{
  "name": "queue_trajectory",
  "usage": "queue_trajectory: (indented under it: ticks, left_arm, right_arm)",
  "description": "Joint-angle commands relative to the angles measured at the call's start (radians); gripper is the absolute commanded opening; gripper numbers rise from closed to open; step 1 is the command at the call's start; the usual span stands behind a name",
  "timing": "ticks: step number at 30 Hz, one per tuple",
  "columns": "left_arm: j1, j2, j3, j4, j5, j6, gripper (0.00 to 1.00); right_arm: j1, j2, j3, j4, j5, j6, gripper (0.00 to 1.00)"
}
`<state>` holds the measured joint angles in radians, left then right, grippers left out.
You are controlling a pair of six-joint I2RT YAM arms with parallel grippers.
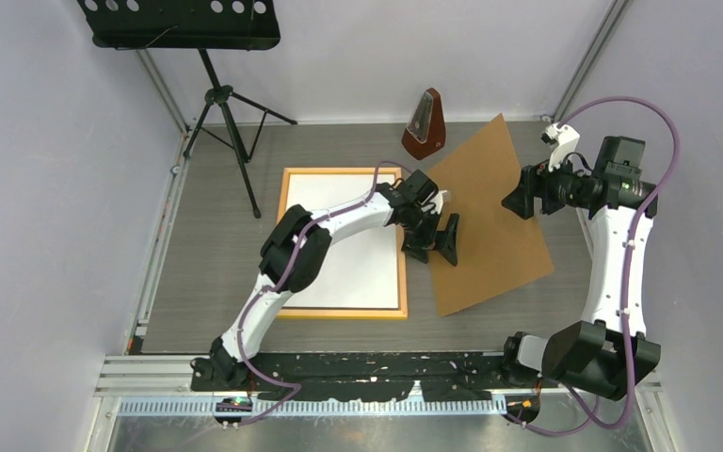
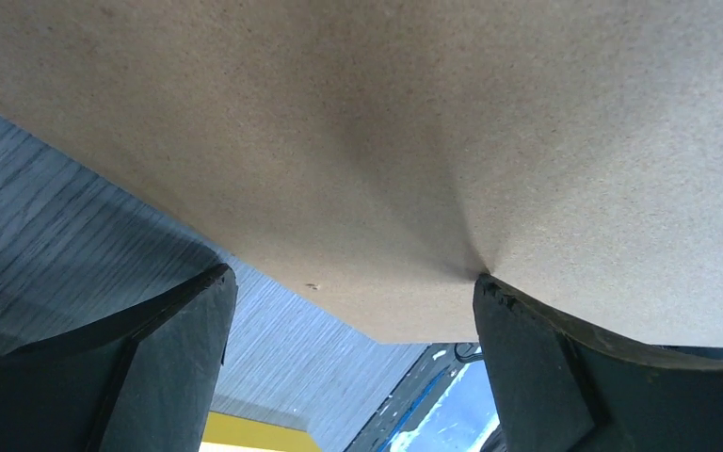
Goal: Put the photo into the frame
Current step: Turn over the photo frame item at the center of the board.
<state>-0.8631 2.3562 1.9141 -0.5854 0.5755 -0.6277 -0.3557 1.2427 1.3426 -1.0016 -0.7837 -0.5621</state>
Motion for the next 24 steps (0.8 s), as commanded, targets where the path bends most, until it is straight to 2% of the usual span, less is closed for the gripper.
queue_trajectory:
  ticks: [1, 19, 24]
  left_arm:
    - [0.001, -0.043, -0.041, 0.073, -0.055, 0.023, 0.97]
    - [0.086, -0.269, -0.263, 0.173, -0.001, 0.009, 0.98]
    - [0.134, -0.376, -0.328, 0.192, 0.014, -0.003, 0.98]
  right_arm:
    - [0.062, -0.044, 0.018, -0.169, -0.123, 0.1, 0.78]
    - [0.249, -0.107, 0.027, -0.065, -0.121, 0.272, 0.75]
    - [0.308, -0.104, 0.038, -0.025, -0.098, 0.317, 0.75]
